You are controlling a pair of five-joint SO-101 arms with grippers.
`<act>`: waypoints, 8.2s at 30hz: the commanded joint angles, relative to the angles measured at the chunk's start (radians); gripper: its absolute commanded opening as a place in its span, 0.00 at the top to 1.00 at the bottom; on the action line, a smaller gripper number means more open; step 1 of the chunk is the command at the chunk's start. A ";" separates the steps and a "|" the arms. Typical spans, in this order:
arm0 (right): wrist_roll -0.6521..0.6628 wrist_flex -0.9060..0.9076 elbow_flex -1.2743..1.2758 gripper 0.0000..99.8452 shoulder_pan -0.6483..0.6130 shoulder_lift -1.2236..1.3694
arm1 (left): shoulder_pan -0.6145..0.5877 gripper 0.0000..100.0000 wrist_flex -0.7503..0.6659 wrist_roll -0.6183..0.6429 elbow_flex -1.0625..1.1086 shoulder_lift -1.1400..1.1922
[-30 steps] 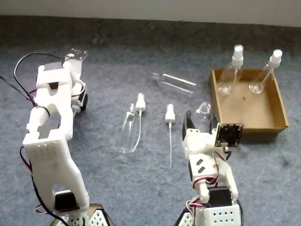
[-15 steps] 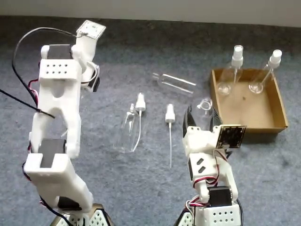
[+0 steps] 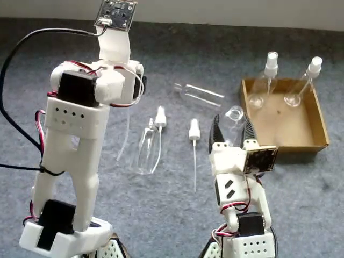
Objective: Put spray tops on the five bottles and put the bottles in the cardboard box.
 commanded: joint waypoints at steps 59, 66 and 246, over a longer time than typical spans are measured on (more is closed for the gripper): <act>0.044 0.036 0.130 0.87 -0.231 -0.013 | 0.492 1.00 -1.847 -0.112 1.343 -0.868; 0.043 0.036 0.130 0.87 -0.231 -0.013 | 0.492 1.00 -1.849 -0.112 1.511 -0.868; 0.178 0.367 -0.231 0.87 0.133 -0.002 | -0.039 1.00 -0.580 0.086 1.638 -1.606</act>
